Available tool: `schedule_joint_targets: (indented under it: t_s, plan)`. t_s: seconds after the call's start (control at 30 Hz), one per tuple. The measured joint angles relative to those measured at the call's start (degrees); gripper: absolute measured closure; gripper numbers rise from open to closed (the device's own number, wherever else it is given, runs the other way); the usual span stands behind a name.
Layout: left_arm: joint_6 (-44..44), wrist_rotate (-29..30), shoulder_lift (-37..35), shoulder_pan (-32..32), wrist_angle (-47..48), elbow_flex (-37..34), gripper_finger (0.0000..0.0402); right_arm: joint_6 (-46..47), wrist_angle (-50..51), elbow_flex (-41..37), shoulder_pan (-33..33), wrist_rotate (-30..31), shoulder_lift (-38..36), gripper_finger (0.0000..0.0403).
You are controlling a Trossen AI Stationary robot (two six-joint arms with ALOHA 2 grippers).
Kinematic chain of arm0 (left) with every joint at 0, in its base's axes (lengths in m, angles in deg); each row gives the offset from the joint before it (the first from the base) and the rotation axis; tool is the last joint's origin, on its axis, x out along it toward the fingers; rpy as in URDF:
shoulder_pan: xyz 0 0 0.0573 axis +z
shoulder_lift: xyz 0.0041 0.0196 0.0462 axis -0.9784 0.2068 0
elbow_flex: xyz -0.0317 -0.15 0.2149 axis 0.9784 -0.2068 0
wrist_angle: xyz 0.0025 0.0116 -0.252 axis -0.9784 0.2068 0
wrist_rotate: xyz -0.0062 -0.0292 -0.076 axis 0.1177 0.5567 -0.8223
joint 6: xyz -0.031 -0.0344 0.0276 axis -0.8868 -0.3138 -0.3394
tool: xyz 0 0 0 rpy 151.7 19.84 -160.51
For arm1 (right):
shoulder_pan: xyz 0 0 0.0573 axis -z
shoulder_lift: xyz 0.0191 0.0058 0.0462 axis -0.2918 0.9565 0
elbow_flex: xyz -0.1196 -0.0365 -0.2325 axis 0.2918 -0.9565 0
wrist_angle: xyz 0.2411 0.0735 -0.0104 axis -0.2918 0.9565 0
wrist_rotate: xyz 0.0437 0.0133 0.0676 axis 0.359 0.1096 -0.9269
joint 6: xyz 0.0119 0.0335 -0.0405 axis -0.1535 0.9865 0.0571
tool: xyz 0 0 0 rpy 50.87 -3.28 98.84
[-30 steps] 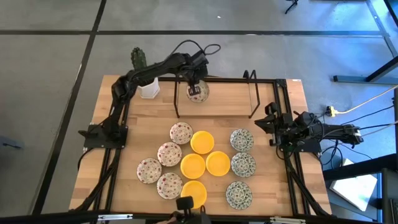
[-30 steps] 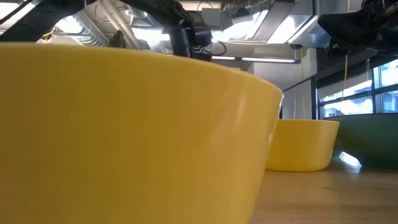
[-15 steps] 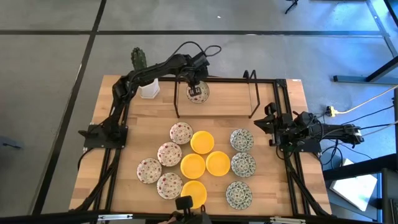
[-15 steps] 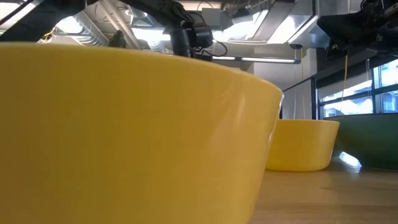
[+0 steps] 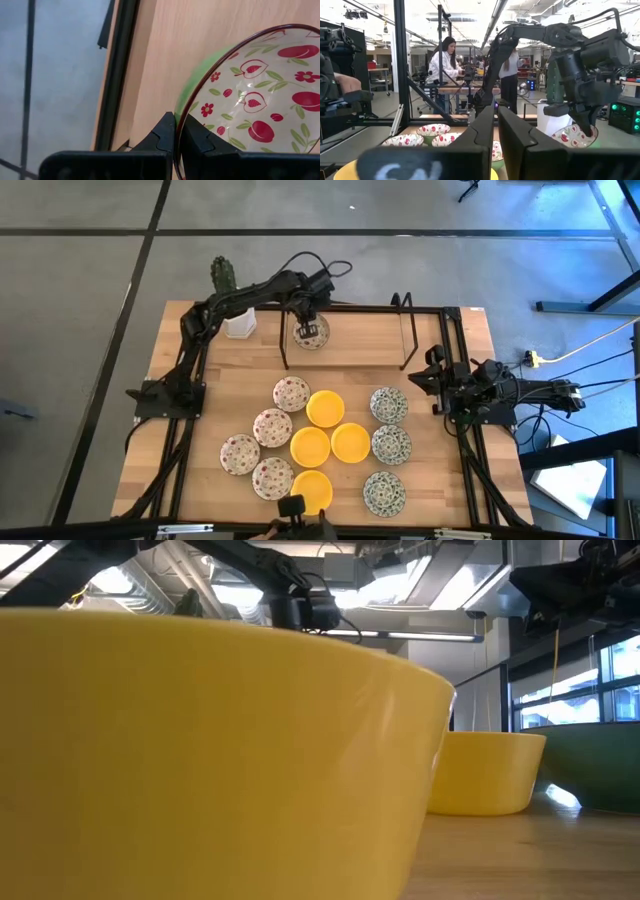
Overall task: Pick & Place Mini bowls
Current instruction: Put the green patterned bowl on the shelf
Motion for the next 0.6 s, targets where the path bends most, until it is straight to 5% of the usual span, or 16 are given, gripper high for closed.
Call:
schedule_joint_targets:
  t_s: [0.6]
  plan:
    - [-0.3,-0.3,2.8,0.1,-0.6,0.4,0.0395,0.1,1.0,0.0,0.0,0.0,0.0,0.0373]
